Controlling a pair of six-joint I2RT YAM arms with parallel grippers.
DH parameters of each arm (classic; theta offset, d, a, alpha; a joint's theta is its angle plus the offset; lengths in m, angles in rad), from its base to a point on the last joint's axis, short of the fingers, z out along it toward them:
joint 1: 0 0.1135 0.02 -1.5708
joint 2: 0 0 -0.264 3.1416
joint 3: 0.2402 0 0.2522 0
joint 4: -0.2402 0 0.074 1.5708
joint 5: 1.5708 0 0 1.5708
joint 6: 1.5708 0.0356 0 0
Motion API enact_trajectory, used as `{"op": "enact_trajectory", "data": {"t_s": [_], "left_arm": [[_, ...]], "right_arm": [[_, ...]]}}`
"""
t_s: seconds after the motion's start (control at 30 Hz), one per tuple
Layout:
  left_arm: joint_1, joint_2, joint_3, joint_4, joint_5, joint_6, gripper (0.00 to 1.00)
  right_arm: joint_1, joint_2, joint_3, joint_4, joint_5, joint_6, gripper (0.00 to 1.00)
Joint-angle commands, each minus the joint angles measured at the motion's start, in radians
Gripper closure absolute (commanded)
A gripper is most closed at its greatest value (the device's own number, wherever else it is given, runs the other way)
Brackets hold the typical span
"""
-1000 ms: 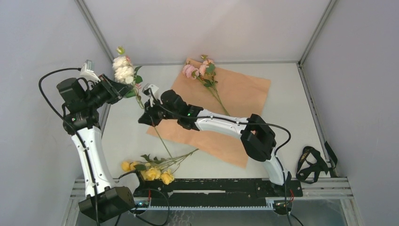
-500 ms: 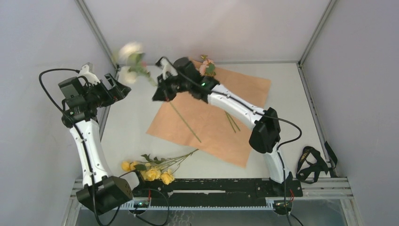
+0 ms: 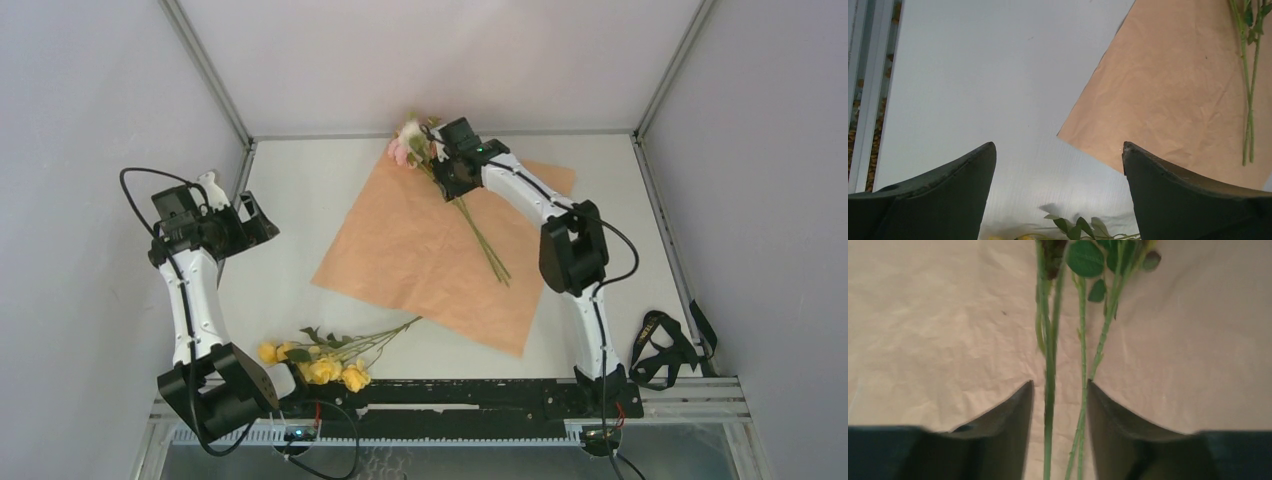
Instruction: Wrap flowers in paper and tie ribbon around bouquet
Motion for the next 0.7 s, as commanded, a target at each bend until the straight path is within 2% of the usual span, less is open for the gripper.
{"op": "enact_trajectory", "data": {"t_s": [0.0, 0.1, 0.2, 0.23, 0.37, 0.43, 0.53, 0.67], "left_arm": [[0.002, 0.001, -0.029, 0.024, -0.025, 0.061, 0.00], [0.002, 0.005, -0.032, 0.024, -0.013, 0.062, 0.00], [0.002, 0.010, -0.033, 0.023, 0.008, 0.057, 0.00], [0.002, 0.010, -0.034, 0.024, 0.012, 0.055, 0.00], [0.003, 0.004, -0.043, 0.025, 0.014, 0.058, 0.00], [0.002, -0.001, -0.047, 0.025, 0.014, 0.060, 0.00], [0.003, -0.015, -0.054, 0.025, 0.019, 0.061, 0.00], [0.003, -0.026, -0.057, 0.023, 0.029, 0.059, 0.00]], "right_arm": [[0.029, 0.066, 0.092, -0.094, 0.207, -0.058, 0.35], [0.079, -0.011, 0.012, -0.055, 0.292, -0.106, 0.26], [0.165, -0.201, -0.226, 0.126, 0.240, -0.200, 0.24], [0.197, -0.274, -0.319, 0.189, 0.169, -0.244, 0.24], [0.328, -0.507, -0.617, 0.342, -0.327, -0.400, 0.27], [0.410, -0.514, -0.664, 0.310, -0.428, -0.467, 0.27], [0.518, -0.455, -0.665, 0.257, -0.402, -0.509, 0.26], [0.561, -0.336, -0.630, 0.213, -0.371, -0.522, 0.27]]}}
